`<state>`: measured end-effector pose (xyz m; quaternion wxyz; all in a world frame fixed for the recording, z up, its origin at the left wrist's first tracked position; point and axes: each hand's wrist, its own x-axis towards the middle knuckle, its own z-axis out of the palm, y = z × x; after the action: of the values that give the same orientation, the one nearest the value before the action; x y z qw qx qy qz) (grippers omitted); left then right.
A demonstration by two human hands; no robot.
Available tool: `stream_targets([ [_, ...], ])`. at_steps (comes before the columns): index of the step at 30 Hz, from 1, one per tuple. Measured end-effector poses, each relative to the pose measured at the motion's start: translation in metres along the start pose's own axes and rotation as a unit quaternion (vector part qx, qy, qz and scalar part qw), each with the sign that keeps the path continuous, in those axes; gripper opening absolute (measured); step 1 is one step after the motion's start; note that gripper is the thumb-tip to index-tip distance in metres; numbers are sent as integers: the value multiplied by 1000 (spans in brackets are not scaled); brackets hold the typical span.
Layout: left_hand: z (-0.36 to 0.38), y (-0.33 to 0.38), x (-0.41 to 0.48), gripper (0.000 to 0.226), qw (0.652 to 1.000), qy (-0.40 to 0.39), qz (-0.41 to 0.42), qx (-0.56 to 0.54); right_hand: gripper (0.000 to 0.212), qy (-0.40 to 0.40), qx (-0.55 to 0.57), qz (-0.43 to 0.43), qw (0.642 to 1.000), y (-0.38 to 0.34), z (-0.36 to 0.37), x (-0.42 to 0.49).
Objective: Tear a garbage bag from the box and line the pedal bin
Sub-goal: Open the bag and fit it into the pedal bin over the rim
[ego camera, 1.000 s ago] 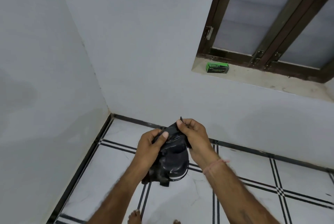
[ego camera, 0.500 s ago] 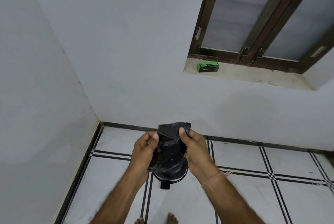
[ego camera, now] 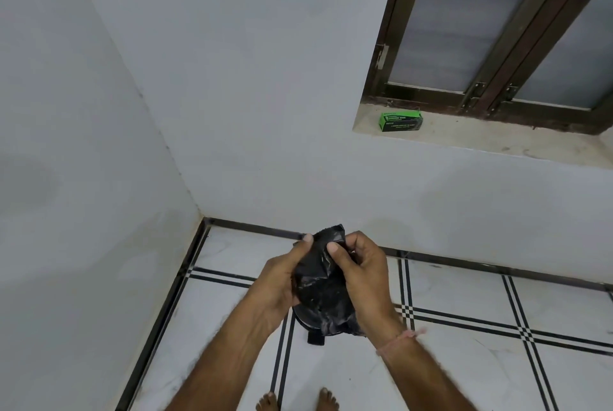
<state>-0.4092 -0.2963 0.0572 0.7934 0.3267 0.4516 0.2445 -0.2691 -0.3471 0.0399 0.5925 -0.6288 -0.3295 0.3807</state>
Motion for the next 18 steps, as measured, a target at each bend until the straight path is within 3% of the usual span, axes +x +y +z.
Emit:
stream_targets([
  [4,-6,-6,5,27,996,77,35,-11,18,1,57,22,998,0,-3,3],
  [15,-10,-13,7,26,993,63,97,-10,26,-6,137,141,981,2,-11,7],
  [18,-7,-13,6,35,994,59,94,-21,24,-7,155,185,970,-1,-9,7],
])
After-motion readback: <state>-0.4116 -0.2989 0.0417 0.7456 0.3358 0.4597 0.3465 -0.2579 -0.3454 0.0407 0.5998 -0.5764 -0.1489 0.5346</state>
